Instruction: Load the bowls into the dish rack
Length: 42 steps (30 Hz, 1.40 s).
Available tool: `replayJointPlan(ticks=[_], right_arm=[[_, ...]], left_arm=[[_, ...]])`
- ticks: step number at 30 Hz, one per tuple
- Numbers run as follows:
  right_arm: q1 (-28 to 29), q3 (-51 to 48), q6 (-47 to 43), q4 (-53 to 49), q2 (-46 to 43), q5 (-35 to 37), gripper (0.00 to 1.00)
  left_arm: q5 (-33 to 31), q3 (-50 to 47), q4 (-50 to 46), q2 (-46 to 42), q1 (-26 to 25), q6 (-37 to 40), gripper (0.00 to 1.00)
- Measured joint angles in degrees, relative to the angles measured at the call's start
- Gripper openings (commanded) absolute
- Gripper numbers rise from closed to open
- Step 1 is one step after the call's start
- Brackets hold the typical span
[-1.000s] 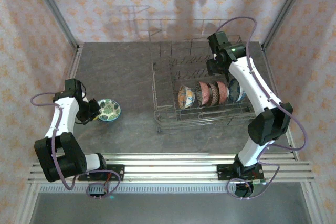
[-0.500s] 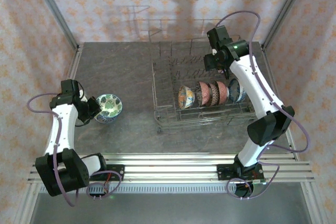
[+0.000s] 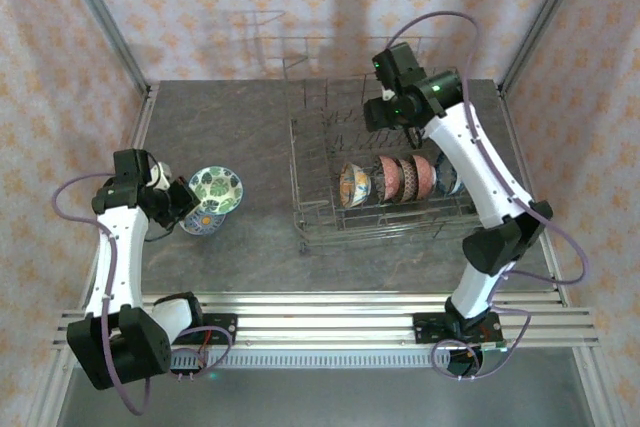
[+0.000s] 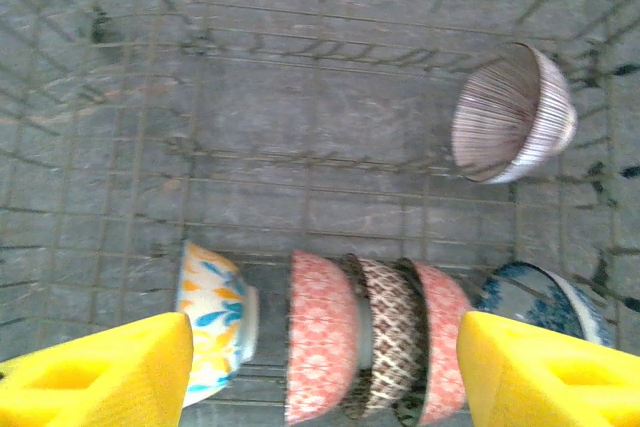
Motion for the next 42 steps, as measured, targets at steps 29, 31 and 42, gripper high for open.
replayJointPlan(ticks=[29,31,42], right_arm=[[8.52,13.38,5.16,3.04,8.83,-33.20,0.70],[8.52,13.27,5.57,3.85,8.83,-34.07,0.69],[8.52,10.32,8.07,6.51,8.83,-34.05,0.41]], left_arm=[[4.13,19.47,10.75,5.14,-21.68,-14.64,0.00],[3.93,20.28,11.37,5.95,-23.06,-14.88,0.00],[2.05,23.28,13.40,8.92,-28.22,-16.17,0.00]])
